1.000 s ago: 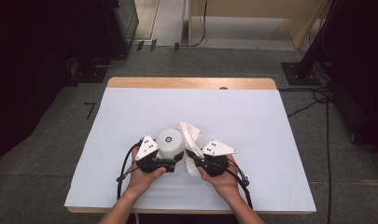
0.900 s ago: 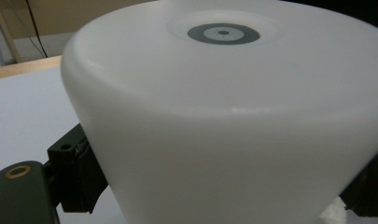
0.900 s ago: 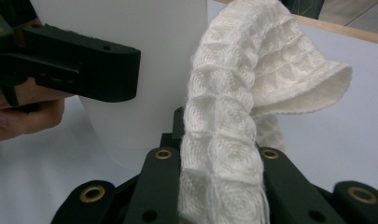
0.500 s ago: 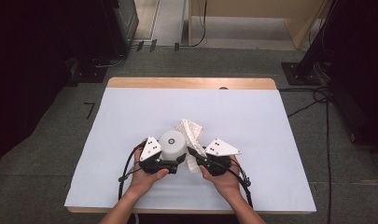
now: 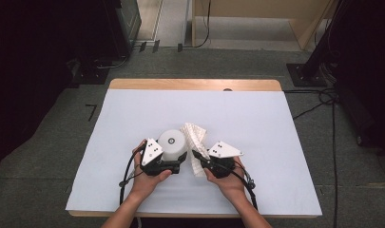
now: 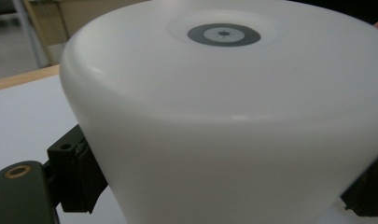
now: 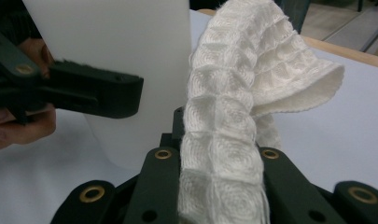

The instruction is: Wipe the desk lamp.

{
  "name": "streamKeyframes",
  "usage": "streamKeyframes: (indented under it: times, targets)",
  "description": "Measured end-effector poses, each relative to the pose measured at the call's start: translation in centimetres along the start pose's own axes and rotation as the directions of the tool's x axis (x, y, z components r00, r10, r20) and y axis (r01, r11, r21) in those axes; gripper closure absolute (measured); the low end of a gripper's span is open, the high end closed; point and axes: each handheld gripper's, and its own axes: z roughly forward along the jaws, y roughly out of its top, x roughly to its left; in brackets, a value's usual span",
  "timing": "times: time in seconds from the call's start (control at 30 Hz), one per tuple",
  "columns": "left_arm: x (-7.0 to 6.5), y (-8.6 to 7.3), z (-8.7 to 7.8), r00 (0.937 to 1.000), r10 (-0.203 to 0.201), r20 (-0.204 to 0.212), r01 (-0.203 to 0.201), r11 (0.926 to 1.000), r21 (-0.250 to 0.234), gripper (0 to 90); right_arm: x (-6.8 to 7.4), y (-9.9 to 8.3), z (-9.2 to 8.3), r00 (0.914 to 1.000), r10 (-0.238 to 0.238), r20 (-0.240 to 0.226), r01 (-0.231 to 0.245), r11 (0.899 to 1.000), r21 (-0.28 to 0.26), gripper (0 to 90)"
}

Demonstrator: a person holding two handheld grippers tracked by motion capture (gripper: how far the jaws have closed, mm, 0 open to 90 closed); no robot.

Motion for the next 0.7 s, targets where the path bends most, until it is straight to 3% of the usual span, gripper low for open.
streamKeyframes:
  times: [0.13, 0.17, 0.37, 0.67, 0.7]
  targets:
    - [0.5, -0.5, 0.3, 0.9997, -0.004, -0.024, 0.005, 0.9999, 0.009, 8.4, -0.4, 0.0, -0.2, 0.9998, 0.01, 0.019, -0.01, 1.0, -0.007, 78.7]
    - [0.6, -0.7, 0.4, 0.9989, 0.012, -0.045, -0.011, 0.9998, 0.018, 8.4, -0.5, 0.0, -0.3, 0.9995, 0.013, 0.028, -0.013, 1.0, -0.009, 78.7]
    - [0.5, -1.4, 0.8, 0.9969, 0.033, -0.071, -0.029, 0.9983, 0.05, 8.4, -0.6, -0.1, -0.4, 0.9994, 0.01, 0.032, -0.01, 1.0, -0.01, 78.6]
    - [0.4, -1.6, 0.9, 0.9967, 0.015, -0.08, -0.01, 0.9979, 0.064, 7.7, -0.7, 0.0, -0.6, 0.9993, 0.009, 0.037, -0.009, 1.0, -0.018, 78.6]
    - [0.4, -1.4, 0.8, 0.995, 0.001, -0.1, 0.004, 0.9984, 0.056, 6.1, -0.7, 0.0, -0.6, 0.9992, 0.012, 0.038, -0.011, 1.0, -0.017, 78.5]
